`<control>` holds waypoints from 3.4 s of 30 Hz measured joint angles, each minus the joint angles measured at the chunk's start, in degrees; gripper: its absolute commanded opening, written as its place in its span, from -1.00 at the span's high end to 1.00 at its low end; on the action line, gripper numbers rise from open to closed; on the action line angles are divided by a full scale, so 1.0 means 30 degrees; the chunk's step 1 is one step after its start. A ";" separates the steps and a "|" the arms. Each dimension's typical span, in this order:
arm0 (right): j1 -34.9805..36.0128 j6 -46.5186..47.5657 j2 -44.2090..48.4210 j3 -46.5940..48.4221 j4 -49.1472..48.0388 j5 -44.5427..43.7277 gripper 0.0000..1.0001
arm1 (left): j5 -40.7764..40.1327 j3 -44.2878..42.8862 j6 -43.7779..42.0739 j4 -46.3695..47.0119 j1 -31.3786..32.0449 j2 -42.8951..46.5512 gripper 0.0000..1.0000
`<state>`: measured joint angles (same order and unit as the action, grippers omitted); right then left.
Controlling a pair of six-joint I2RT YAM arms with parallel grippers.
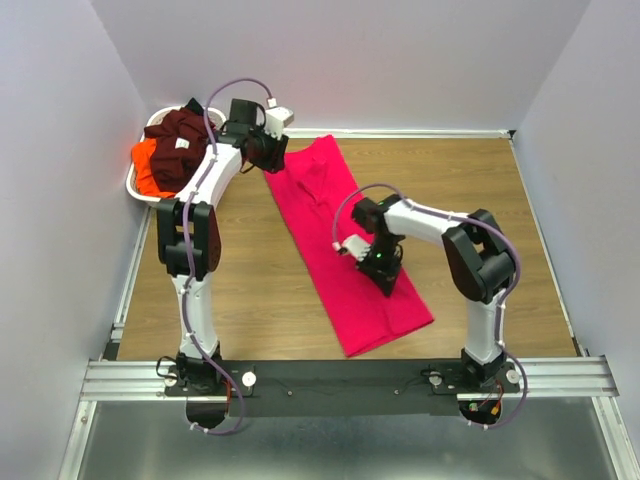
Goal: Fold and stack the t-shirts
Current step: Fold the tshirt
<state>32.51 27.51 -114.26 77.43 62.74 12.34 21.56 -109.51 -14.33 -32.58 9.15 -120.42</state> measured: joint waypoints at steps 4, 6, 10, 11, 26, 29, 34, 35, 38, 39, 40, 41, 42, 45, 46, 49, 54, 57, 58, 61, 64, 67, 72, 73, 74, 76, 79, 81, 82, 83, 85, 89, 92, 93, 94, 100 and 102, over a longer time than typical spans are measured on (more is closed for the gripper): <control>0.2317 -0.0386 0.0000 0.0160 0.0306 0.2936 0.39 | -0.0226 0.0036 -0.0051 -0.0488 0.0831 -0.1158 0.10; 0.2608 -0.0510 0.0022 0.0692 0.0772 0.4182 0.36 | -0.0459 0.0087 -0.0051 -0.0634 0.1246 -0.1647 0.12; 0.2317 -0.0954 0.0831 0.1683 0.1027 0.5493 0.33 | -0.0692 0.0007 -0.0044 -0.1027 0.1902 -0.2696 0.12; 0.2237 -0.1042 0.1093 0.1785 0.1056 0.5654 0.33 | -0.0852 -0.0168 -0.0044 -0.1144 0.2018 -0.3104 0.12; -0.5282 -0.2579 0.1537 0.4721 0.1086 0.7570 0.31 | -0.1588 -1.0236 -0.0372 -0.3031 0.3679 -1.0076 0.13; -0.5595 -0.2994 0.1144 0.5078 0.0743 0.7628 0.31 | -0.1931 -1.1220 -0.0852 -0.2565 0.4131 -1.0739 0.06; -0.5450 -0.3825 -0.0095 0.6513 0.0058 0.7796 0.31 | -0.2776 -0.9974 -0.1661 -0.0627 0.4401 -0.9799 -0.70; -0.5428 -0.4058 -0.0415 0.6892 -0.0204 0.7861 0.31 | -0.2892 -0.9726 -0.1792 -0.0357 0.4350 -0.9442 -0.80; -0.5428 -0.4677 -0.1129 0.7934 -0.0678 0.8021 0.28 | -0.3104 -0.8531 -0.1792 0.0699 0.4080 -0.7344 -0.97; -0.5428 -0.4838 -0.1377 0.8371 -0.0947 0.8080 0.27 | -0.3118 -0.7628 -0.1676 0.1202 0.3956 -0.5974 -0.97; -0.5428 -0.4918 -0.1472 0.8582 -0.1086 0.8087 0.26 | -0.3111 -0.6994 -0.1632 0.1545 0.3920 -0.4911 -0.97; -0.5428 -0.5027 -0.1501 0.8728 -0.1180 0.8087 0.22 | -0.3075 -0.5807 -0.1537 0.2237 0.3803 -0.3140 -0.97; -0.5435 -0.5136 -0.1501 0.8896 -0.1246 0.8087 0.21 | -0.2973 -0.4998 -0.1464 0.2652 0.3694 -0.1814 -0.97; -0.5442 -0.5224 -0.1413 0.9114 -0.1399 0.8094 0.16 | -0.1982 -0.1246 -0.1071 0.4692 0.3366 0.2885 -0.97; -0.5442 -0.5202 -0.1384 0.9114 -0.1377 0.8087 0.16 | -0.1676 -0.0284 -0.0991 0.5122 0.3308 0.4095 -0.97; -0.5442 -0.4619 -0.0976 0.8735 -0.1129 0.8007 0.17 | 0.0313 0.2492 -0.1712 0.5770 0.3147 0.7497 -0.97; -0.5319 -0.2841 0.1056 0.6317 -0.0372 0.6688 0.19 | 0.2725 0.7635 -0.3708 0.4575 0.3249 1.0244 -0.57; -0.5195 -0.2186 0.1574 0.5406 -0.0255 0.5683 0.25 | 0.2871 1.0477 -0.4146 0.3344 0.3402 0.9945 -0.31; -0.5195 -0.2186 0.1413 0.5421 -0.0306 0.5428 0.26 | 0.2871 1.0841 -0.4095 0.2943 0.3402 0.9398 -0.22; -0.5144 -0.2368 0.0648 0.5901 -0.0554 0.5020 0.34 | 0.2871 1.0717 -0.3468 0.2317 0.3402 0.7344 -0.19; -0.5115 -0.3322 -0.1246 0.8036 -0.1319 0.5005 0.37 | 0.2892 0.9209 -0.1872 0.2390 0.3395 0.5173 -0.16; -0.5115 -0.4641 -0.3650 1.0936 -0.2441 0.5056 0.40 | 0.2929 0.6200 0.0357 0.2747 0.3366 0.2812 -0.09; -0.5129 -0.6499 -0.7300 1.5008 -0.3745 0.5253 0.42 | 0.3235 0.2696 0.3592 0.4087 0.3351 -0.0109 -0.05; -0.5122 -0.6907 -0.7905 1.5686 -0.4116 0.5268 0.42 | 0.3300 0.2266 0.4255 0.4350 0.3351 -0.0714 -0.05; -0.5122 -0.7045 -0.8357 1.5773 -0.4182 0.5275 0.42 | 0.3322 0.2186 0.4605 0.4459 0.3351 -0.0976 -0.05; -0.5122 -0.7417 -0.9085 1.5912 -0.4459 0.5282 0.42 | 0.3330 0.2135 0.5348 0.4510 0.3257 -0.1661 -0.04; -0.5158 -0.8131 -0.9646 1.5919 -0.4830 0.5683 0.41 | 0.3300 0.2135 0.6003 0.4459 0.3169 -0.2390 -0.04; -0.5173 -0.8415 -0.9646 1.5868 -0.5187 0.5741 0.40 | 0.3162 0.2171 0.6288 0.4364 0.2994 -0.2827 -0.04; -0.5173 -0.8699 -0.9646 1.5715 -0.5457 0.5799 0.40 | 0.3024 0.2186 0.6397 0.4328 0.2878 -0.3038 -0.02; -0.5173 -0.8896 -0.9646 1.5686 -0.5566 0.5858 0.40 | 0.2958 0.2193 0.6462 0.4313 0.2798 -0.3191 0.00; -0.5180 -0.9347 -0.9675 1.5650 -0.5836 0.5923 0.40 | 0.2703 0.2113 0.6543 0.4189 0.2579 -0.3585 0.01; -0.5260 -1.0112 -0.9916 1.5708 -0.6331 0.6302 0.38 | 0.2550 0.0248 0.6681 0.3366 0.2229 -0.5158 0.07; -0.5501 -1.0732 -1.0309 1.6196 -0.6645 0.6681 0.37 | 0.2477 -0.1967 0.6674 0.2834 0.2098 -0.6390 0.08; -0.5544 -1.0892 -1.0455 1.6378 -0.6688 0.6739 0.37 | 0.2499 -0.2492 0.6681 0.2732 0.2062 -0.6739 0.08; -0.5617 -1.1213 -1.0673 1.6662 -0.6827 0.6870 0.37 | 0.2499 -0.2936 0.6674 0.2601 0.2004 -0.6987 0.08; -0.6003 -1.1890 -1.1519 1.7923 -0.7213 0.7162 0.28 | 0.2499 -0.5275 0.6666 0.2084 0.1778 -0.8320 -0.05; -0.6098 -1.1970 -1.1664 1.8287 -0.7242 0.7147 0.15 | 0.2586 -0.5464 0.6681 0.2069 0.1668 -0.8371 -0.24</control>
<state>14.22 -8.40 -149.25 132.29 41.01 33.78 29.32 -125.91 5.72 -26.37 14.15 -145.53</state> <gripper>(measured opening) 0.353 0.518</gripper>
